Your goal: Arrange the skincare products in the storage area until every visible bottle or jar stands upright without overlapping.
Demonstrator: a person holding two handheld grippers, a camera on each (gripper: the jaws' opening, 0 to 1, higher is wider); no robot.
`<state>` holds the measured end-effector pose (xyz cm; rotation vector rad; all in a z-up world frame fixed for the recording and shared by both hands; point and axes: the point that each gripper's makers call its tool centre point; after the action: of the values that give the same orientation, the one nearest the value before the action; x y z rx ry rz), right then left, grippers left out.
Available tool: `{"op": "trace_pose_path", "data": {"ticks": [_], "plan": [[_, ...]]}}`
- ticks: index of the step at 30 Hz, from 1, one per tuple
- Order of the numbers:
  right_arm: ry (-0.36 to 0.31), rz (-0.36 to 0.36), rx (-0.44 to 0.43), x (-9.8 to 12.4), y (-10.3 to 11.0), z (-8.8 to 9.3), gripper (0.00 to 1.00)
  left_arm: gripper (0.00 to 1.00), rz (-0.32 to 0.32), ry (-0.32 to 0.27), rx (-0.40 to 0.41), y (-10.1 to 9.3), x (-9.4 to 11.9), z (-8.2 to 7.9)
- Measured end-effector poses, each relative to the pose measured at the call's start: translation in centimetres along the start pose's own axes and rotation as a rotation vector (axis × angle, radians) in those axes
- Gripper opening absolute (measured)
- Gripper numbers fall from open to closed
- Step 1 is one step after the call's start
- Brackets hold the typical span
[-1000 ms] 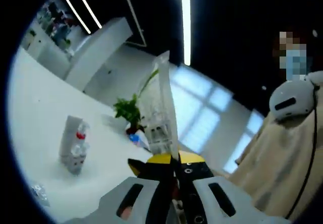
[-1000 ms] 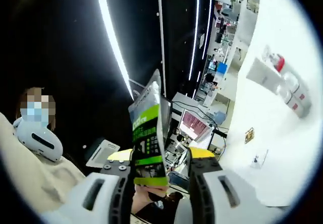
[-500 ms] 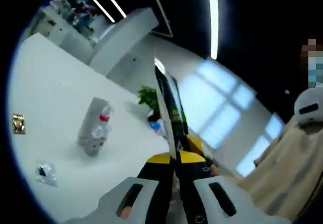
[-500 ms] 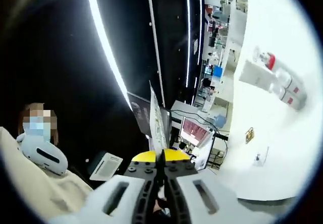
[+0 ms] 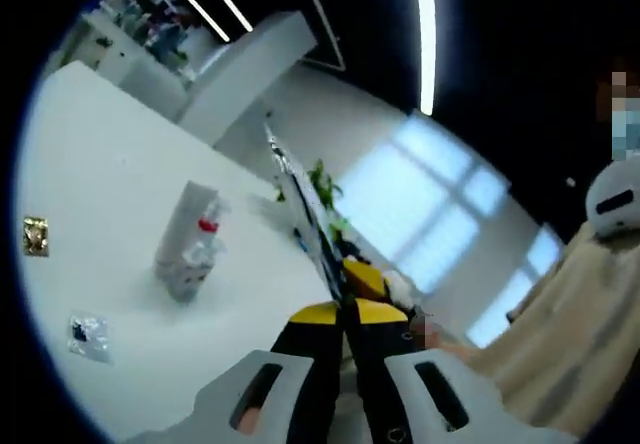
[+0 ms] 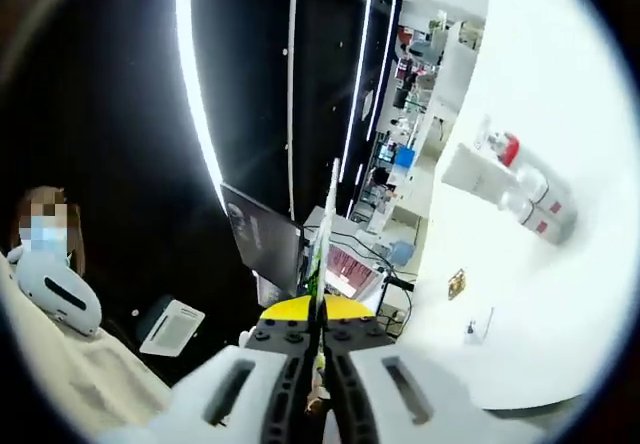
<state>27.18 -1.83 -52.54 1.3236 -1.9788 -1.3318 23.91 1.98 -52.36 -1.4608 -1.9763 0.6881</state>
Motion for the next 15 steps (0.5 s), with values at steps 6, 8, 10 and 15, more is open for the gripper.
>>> {"op": "trace_pose_path", "data": {"ticks": [6,8,10,15], "plan": [[0.042,0.052,0.048,-0.9,-0.9,0.2,0.02,0.0,0.031,-0.031,0.033,0.2,0.5,-0.7],[0.096,0.1,0.081,-1.3,-1.8,0.9,0.03,0.0,0.03,-0.041,0.022,0.1,0.4,-0.9],[0.1,0.121,0.095,-1.6,-2.1,0.8,0.03,0.0,0.013,-0.036,0.024,0.9,0.4,-1.0],[0.124,0.148,0.109,-1.8,-3.1,0.5,0.04,0.0,0.004,-0.042,0.06,2.2,0.4,-0.9]]}}
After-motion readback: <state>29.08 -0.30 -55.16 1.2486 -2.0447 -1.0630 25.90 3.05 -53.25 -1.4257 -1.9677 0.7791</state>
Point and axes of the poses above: the point that each gripper's makers call its tool centre point, and the gripper's own axes: x roughly backward along the fingers, y roughly to its left, z roughly out of its underside, and after that the axes turned 13 degrees about y, right-handed
